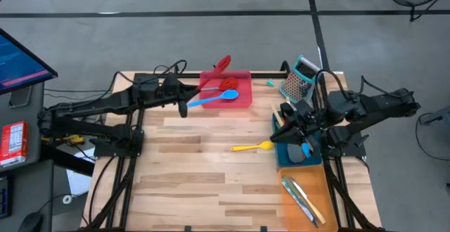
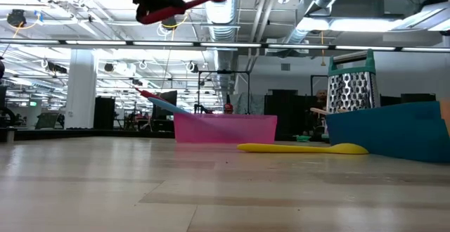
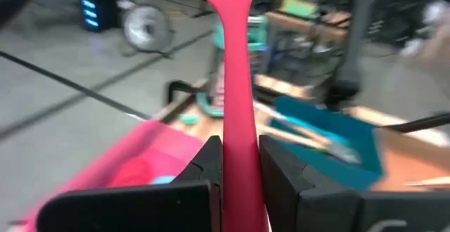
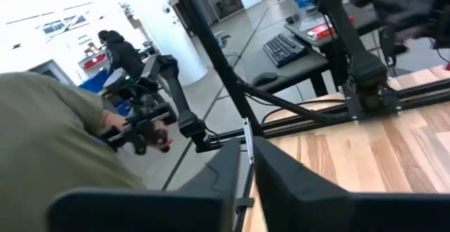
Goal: Pick & Place Kitchen Items
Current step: Put the red serving spoon into the red bin
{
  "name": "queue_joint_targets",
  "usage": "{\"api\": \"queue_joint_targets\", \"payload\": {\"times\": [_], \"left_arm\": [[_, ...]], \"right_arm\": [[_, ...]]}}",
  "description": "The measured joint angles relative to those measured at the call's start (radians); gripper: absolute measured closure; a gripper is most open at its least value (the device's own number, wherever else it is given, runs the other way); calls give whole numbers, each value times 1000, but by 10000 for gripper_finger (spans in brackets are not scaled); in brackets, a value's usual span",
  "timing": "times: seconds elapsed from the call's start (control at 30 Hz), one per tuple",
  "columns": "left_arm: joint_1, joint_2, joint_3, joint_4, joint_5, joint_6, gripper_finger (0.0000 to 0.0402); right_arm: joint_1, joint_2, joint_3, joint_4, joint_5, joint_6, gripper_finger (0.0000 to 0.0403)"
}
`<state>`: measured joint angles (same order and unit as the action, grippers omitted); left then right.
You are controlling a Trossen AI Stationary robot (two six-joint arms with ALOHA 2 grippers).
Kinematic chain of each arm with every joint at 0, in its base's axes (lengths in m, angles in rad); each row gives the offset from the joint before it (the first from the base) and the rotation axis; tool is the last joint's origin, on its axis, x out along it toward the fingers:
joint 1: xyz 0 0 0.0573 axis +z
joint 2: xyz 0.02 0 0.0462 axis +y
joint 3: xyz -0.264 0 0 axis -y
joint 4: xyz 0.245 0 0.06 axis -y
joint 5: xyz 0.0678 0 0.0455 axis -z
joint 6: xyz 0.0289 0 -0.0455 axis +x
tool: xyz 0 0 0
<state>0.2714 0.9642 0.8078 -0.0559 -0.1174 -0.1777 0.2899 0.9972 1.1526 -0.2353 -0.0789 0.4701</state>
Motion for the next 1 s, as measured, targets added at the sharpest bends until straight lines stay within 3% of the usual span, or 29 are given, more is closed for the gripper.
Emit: {"api": "queue_joint_targets", "payload": {"times": [0.1, 0.2, 0.33, 0.5, 0.8, 1.0], "left_arm": [[0, 0, 0, -32, -94, 66, 364], [0, 0, 0, -56, -177, 168, 364], [5, 27, 2, -66, -214, 278, 364], [44, 118, 18, -112, -186, 323, 364], [148, 302, 129, -181, -22, 357, 363], [182, 382, 173, -252, -8, 432, 363]], "right_arm": [[21, -17, 0, -4, 3, -30, 395], [34, -38, 0, -21, 46, -32, 389], [38, -62, 0, -59, 106, -32, 385], [23, -83, 0, -92, 132, -35, 400], [14, -80, 0, -109, 132, -35, 400], [17, -80, 0, -109, 132, -35, 399]]}}
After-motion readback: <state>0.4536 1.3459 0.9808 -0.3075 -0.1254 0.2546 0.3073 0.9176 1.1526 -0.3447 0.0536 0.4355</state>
